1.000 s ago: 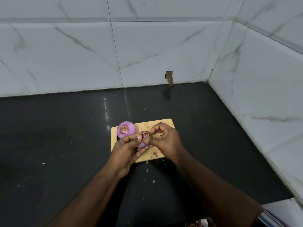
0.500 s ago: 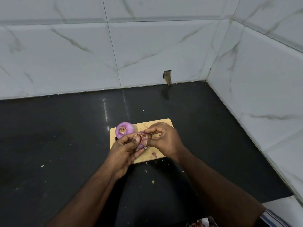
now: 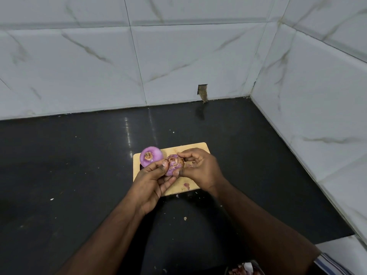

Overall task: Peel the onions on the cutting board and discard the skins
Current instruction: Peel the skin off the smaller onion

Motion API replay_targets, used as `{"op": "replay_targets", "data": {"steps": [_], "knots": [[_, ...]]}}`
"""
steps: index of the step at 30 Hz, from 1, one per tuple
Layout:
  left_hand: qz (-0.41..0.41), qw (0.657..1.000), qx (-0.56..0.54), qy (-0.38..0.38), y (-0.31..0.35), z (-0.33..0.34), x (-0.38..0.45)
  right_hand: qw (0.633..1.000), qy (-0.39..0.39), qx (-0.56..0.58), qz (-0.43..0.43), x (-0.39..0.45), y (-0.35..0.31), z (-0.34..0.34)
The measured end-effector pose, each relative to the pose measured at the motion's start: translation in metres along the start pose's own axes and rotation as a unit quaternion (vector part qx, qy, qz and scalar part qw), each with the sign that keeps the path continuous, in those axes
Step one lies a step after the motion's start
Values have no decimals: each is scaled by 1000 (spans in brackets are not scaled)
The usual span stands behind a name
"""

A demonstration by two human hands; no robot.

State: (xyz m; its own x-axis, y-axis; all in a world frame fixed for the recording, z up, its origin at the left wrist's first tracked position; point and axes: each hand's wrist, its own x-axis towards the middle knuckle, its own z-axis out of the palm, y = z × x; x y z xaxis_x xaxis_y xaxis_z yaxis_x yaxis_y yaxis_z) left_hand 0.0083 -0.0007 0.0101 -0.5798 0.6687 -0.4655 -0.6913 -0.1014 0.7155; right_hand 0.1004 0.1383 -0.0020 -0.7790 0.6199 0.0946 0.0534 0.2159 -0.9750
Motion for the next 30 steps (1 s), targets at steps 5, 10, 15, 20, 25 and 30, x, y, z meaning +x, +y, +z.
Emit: {"op": "replay_targets", "data": {"steps": [5,10,15,20,25,30], "knots": [[-1,1000,-29,11,0,6,-1,998,42,-32,-42,-2,-1,1],[4,1000,-26,15,2,5,2,997,52,-46,-26,-4,-1,3],[-1,1000,20,7,0,4,0,995,-62,-74,-24,8,-12,-7],[6,1000,22,4,0,4,0,996,-3,-68,-53,5,-7,2],[5,1000,-2,10,-1,6,1,996,58,-36,-51,-2,-8,8],[5,1000,-6,10,-3,5,1,996,46,-54,-56,0,-7,5]]}}
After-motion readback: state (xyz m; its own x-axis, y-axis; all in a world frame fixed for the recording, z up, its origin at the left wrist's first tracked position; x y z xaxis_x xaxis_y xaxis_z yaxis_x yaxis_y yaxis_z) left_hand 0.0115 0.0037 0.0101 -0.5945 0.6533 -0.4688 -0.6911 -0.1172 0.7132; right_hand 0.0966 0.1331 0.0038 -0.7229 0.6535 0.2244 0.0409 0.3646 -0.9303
